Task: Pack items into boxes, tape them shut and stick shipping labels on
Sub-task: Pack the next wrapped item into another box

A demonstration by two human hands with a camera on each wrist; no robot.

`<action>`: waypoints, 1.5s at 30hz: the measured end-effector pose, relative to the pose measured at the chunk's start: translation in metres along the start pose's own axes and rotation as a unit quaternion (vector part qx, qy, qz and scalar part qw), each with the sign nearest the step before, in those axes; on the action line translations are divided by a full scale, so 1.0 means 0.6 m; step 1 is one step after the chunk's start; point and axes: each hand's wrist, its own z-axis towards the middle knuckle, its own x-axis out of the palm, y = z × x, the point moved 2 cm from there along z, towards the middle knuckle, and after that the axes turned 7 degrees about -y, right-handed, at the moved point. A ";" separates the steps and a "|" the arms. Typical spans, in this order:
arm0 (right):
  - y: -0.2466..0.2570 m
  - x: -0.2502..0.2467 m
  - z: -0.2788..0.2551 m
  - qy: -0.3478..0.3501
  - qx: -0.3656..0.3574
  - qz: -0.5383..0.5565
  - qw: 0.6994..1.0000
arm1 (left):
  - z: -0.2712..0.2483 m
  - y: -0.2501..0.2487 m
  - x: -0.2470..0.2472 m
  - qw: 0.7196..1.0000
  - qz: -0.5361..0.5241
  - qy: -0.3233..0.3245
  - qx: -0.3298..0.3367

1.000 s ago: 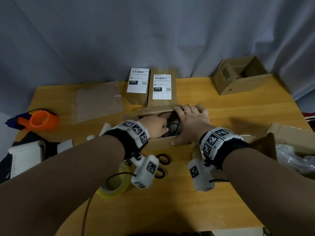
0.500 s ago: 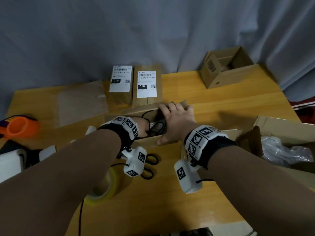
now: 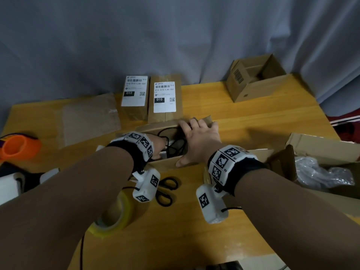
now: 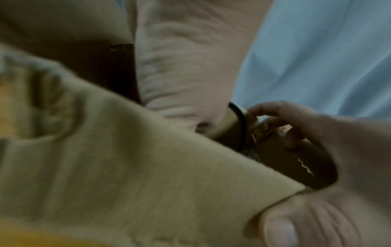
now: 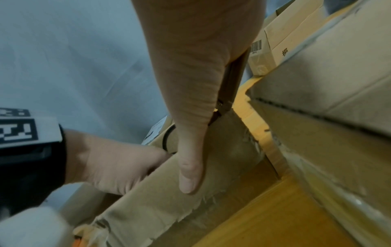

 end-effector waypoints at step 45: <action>0.053 -0.010 -0.012 0.013 0.075 -0.095 0.993 | -0.247 0.182 0.042 0.849 -0.311 -0.325 -0.277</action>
